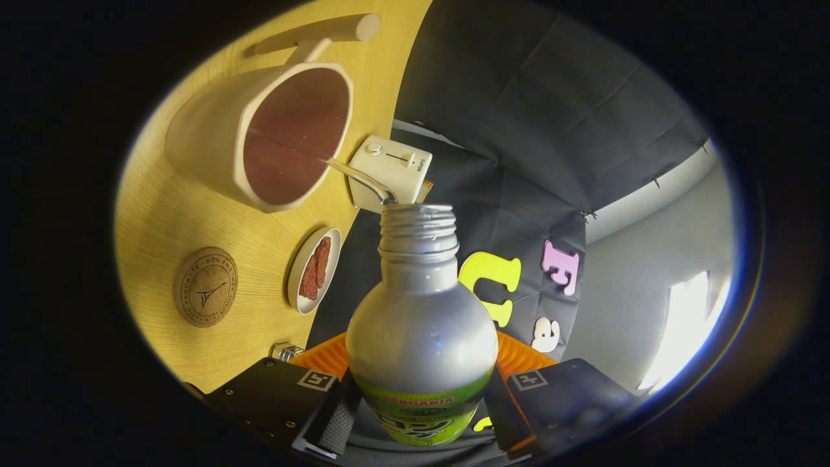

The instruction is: Take the bottle from table, then pour the juice into the cup, finally place the bottle on the coaster

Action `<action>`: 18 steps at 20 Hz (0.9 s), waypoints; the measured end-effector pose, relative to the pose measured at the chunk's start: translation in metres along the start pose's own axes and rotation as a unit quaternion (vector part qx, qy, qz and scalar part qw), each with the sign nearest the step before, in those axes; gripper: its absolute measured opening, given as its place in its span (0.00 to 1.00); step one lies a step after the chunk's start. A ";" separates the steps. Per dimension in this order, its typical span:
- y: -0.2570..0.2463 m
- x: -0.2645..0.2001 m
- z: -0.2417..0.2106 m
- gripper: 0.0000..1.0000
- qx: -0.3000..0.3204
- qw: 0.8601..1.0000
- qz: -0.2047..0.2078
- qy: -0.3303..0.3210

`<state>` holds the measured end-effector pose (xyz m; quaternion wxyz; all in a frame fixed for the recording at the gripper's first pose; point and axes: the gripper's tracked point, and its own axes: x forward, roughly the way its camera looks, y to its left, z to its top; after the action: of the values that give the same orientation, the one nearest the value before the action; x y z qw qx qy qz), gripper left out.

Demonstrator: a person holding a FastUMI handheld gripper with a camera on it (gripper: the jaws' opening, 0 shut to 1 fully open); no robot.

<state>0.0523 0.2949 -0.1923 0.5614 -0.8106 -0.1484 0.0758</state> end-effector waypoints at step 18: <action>0.003 0.000 0.005 0.82 -0.023 1.000 -0.005 -0.005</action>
<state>0.0511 0.2985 -0.1969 0.5423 -0.8222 -0.1566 0.0738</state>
